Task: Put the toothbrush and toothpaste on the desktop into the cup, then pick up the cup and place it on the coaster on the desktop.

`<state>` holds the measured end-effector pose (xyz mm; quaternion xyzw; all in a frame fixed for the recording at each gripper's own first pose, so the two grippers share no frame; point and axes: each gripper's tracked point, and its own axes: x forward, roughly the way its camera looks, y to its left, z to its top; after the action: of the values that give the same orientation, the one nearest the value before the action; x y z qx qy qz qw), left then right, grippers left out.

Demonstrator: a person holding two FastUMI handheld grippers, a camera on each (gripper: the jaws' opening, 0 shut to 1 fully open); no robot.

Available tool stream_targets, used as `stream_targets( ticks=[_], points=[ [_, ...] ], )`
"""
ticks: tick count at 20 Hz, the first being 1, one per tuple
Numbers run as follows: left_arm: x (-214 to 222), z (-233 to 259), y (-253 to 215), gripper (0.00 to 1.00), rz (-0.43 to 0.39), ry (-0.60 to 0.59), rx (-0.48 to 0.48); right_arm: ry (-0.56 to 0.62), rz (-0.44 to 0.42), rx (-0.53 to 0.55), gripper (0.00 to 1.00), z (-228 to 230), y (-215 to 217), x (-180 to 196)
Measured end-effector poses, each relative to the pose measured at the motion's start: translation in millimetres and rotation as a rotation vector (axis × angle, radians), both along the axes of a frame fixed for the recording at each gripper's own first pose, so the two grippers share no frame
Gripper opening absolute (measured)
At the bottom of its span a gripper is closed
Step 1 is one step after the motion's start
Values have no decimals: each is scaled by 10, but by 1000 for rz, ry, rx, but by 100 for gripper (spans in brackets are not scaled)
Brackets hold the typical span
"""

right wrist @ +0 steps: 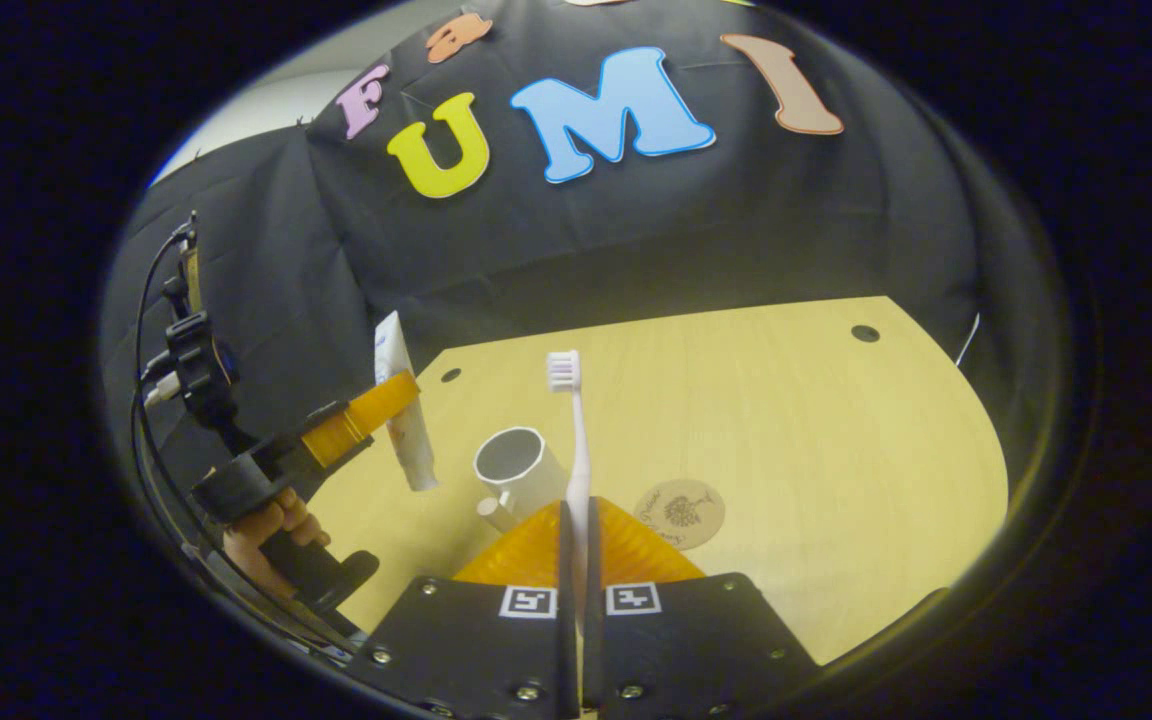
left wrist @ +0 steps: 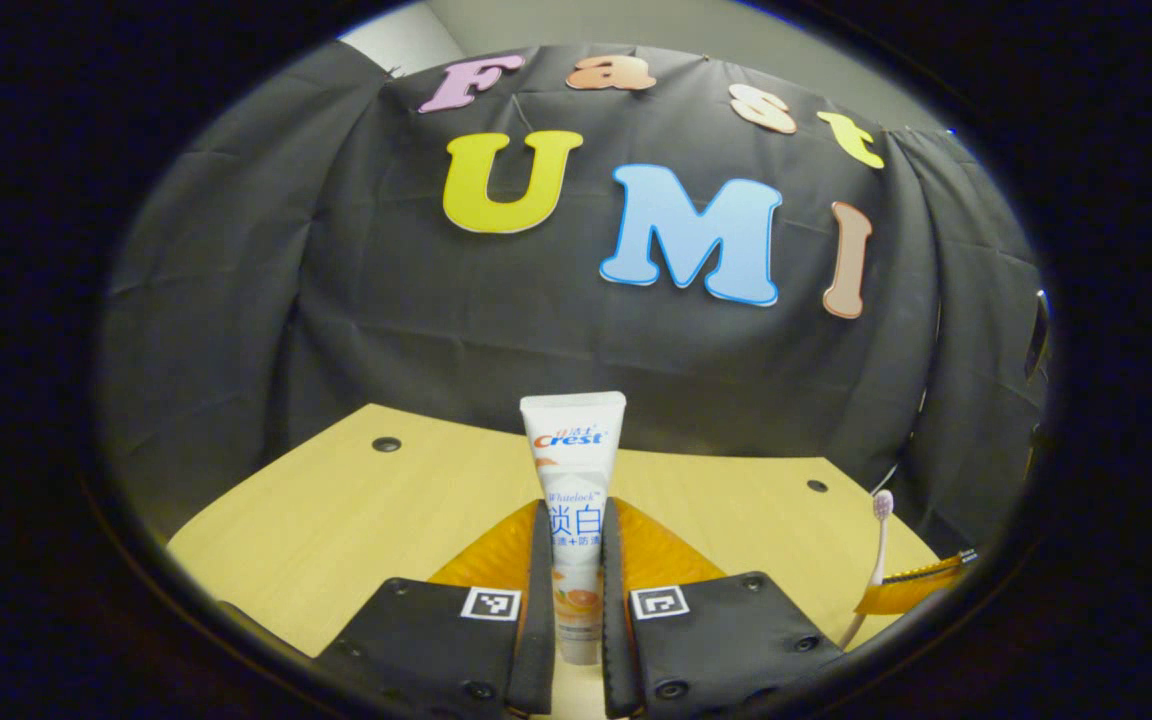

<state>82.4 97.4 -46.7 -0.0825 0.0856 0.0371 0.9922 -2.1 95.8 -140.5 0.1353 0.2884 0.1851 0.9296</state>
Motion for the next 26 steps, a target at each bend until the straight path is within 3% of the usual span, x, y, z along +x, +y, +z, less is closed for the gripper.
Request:
stream_targets(
  ticks=[6, 11, 18, 26],
  points=[
    [379, 15, -168, 26, -49, -77, -20, 14, -35, -11, 4, 13, -77, 14],
    [661, -245, -294, 26, -76, -32, -9, 45, -38, -19, 4, -82, -54, 39],
    [707, -610, -360, 27, -96, 44, 7, 65, -35, -11, 4, -117, -42, 56],
    [546, -911, -470, 39, -121, 170, 20, 74, -12, -2, 4, -140, -1, 70]
  ],
)
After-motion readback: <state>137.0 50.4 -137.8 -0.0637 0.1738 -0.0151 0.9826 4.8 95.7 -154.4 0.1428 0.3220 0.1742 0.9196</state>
